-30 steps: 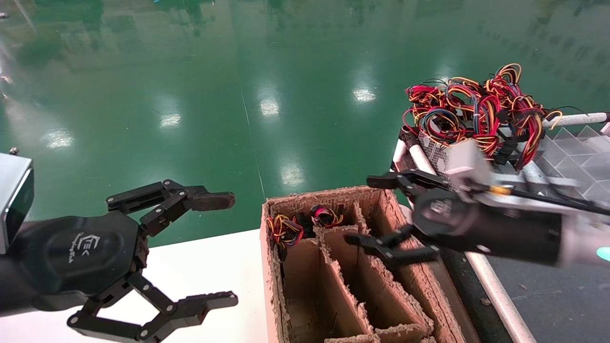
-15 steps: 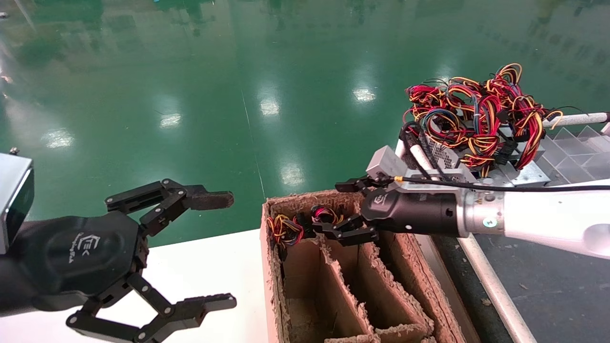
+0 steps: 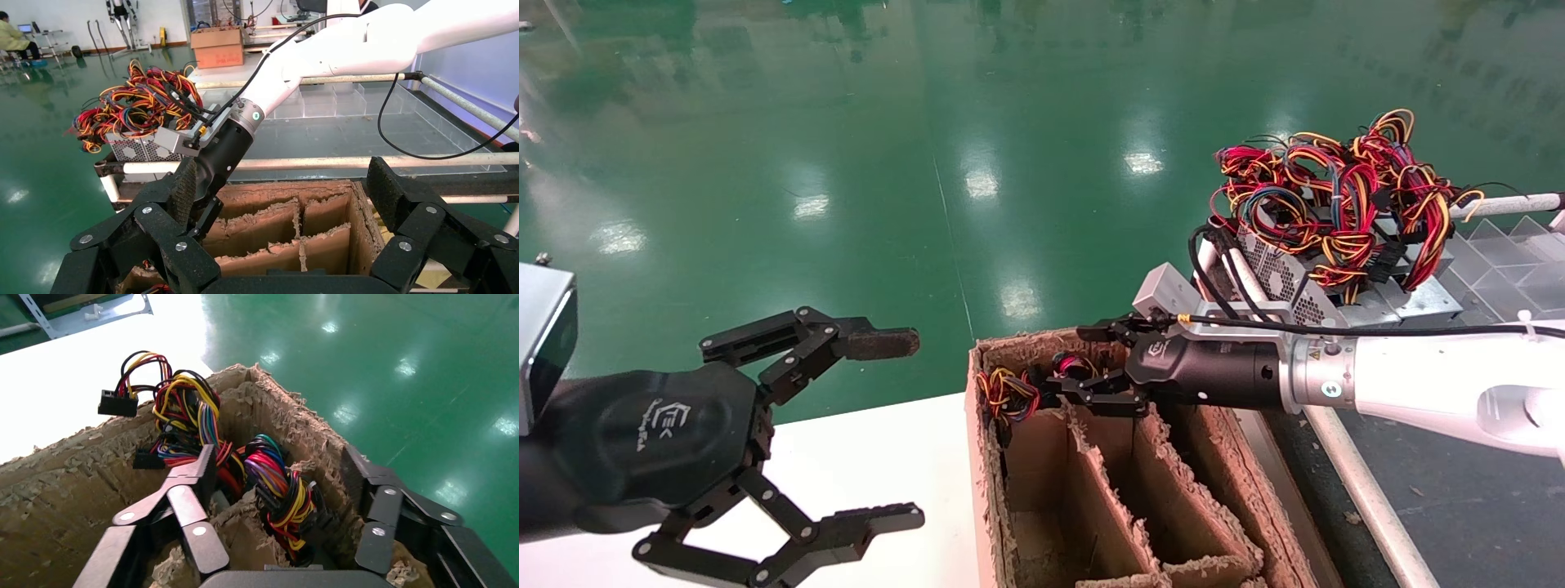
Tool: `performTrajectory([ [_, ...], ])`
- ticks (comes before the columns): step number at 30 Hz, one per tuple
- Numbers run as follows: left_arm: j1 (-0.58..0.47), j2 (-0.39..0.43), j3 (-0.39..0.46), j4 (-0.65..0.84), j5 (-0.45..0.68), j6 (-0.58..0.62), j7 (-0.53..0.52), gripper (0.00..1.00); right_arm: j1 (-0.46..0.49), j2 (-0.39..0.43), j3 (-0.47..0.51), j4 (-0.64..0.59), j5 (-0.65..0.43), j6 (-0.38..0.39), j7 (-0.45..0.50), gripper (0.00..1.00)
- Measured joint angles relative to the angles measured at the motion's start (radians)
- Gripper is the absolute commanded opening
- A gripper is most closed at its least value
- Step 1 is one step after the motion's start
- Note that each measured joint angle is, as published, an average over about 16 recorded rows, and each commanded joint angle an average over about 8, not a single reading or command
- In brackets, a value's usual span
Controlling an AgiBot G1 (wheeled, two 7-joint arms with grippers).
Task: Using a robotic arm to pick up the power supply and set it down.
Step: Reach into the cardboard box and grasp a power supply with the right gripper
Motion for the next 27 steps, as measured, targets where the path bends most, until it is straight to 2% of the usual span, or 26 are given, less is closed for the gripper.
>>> performTrajectory([
  [27, 0.000, 0.000, 0.000, 0.000, 0.000, 0.000, 0.000, 1.00, 0.054, -0.016, 0.022, -0.164, 0.029, -0.032, -0.115, 0.00],
])
